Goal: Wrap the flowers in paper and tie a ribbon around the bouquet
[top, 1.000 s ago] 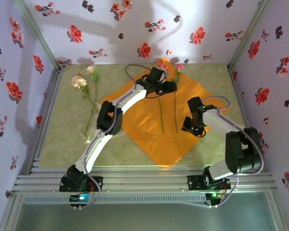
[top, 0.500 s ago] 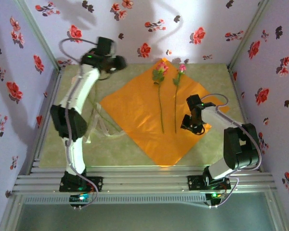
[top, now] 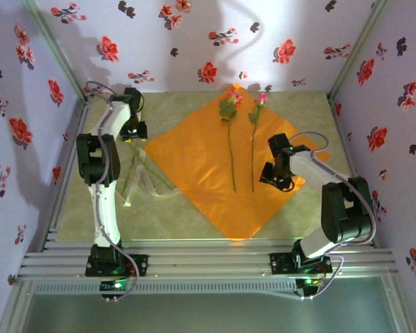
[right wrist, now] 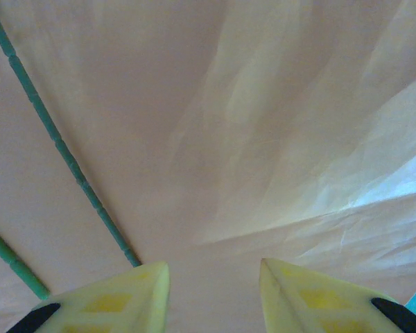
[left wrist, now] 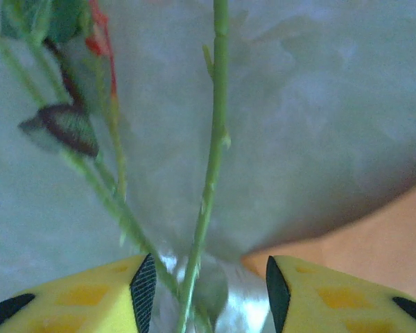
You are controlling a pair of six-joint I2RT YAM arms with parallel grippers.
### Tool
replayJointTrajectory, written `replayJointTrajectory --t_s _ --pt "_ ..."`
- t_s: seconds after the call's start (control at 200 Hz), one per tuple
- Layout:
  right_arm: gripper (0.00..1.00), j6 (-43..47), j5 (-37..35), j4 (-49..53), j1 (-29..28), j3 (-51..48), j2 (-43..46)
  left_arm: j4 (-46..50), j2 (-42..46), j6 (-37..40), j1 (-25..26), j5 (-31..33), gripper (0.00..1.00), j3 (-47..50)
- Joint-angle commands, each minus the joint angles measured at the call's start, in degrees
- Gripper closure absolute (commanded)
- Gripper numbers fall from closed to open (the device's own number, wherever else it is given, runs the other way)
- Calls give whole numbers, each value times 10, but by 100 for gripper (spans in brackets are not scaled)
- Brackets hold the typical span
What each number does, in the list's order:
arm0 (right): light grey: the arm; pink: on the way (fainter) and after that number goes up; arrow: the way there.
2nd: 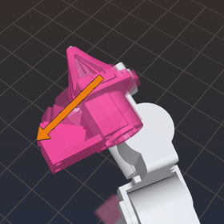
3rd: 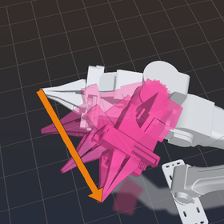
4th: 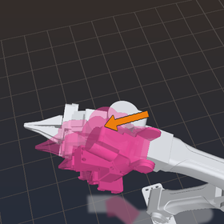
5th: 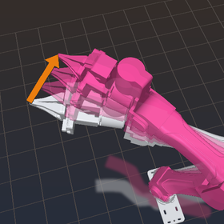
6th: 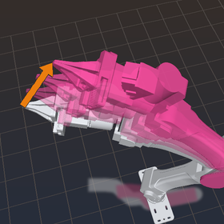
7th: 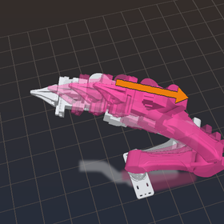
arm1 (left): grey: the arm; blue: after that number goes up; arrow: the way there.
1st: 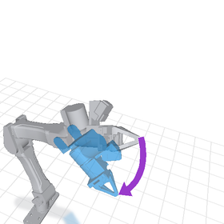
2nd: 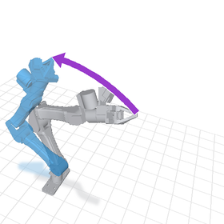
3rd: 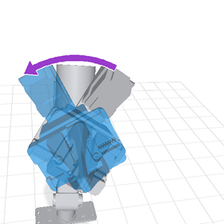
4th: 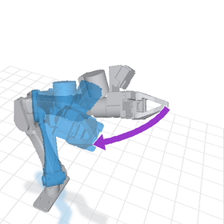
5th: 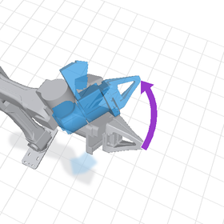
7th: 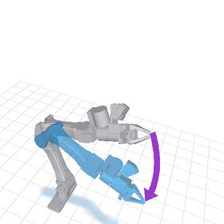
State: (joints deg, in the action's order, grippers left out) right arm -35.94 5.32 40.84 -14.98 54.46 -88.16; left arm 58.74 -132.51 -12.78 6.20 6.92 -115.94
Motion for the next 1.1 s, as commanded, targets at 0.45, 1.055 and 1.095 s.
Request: replayJointTrajectory --t_s 0.45,1.055,1.095 --pt "60 0 -25 53 1 21 7 -16 -66 47 -1 63 99 -74" --pt "60 6 -23 46 0 14 9 41 168 -29 18 22 100 -89" --pt "60 5 -20 45 0 13 10 20 179 -54 19 -67 100 -79"
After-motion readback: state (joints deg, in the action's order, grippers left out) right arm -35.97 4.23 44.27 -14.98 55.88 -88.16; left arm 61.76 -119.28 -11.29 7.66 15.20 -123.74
